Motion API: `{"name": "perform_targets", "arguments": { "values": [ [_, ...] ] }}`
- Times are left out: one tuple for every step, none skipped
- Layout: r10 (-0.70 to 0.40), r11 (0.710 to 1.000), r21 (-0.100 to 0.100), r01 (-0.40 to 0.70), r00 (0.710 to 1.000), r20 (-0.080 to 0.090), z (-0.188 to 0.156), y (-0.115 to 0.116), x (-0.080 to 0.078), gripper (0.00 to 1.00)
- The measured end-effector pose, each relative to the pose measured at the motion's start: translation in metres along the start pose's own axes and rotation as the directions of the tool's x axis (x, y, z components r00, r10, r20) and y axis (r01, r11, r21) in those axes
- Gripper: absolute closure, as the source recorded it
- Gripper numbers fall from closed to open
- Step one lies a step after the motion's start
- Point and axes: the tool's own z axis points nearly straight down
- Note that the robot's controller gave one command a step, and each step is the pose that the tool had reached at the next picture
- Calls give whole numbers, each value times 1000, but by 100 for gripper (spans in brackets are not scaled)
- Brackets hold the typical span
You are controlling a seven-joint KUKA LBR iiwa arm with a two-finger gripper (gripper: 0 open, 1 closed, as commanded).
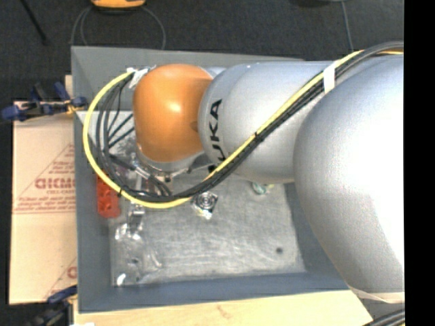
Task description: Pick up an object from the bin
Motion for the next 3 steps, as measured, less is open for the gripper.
{"name": "perform_targets", "arguments": {
  "values": [
    [-300, 954, -2, 300, 954, 16, 69, -11, 45, 0],
    [-421, 907, 7, 421, 906, 38, 45, -71, 69, 0],
    [-653, 758, 7, 653, 758, 3, 6, -144, 23, 0]
  ]
}}
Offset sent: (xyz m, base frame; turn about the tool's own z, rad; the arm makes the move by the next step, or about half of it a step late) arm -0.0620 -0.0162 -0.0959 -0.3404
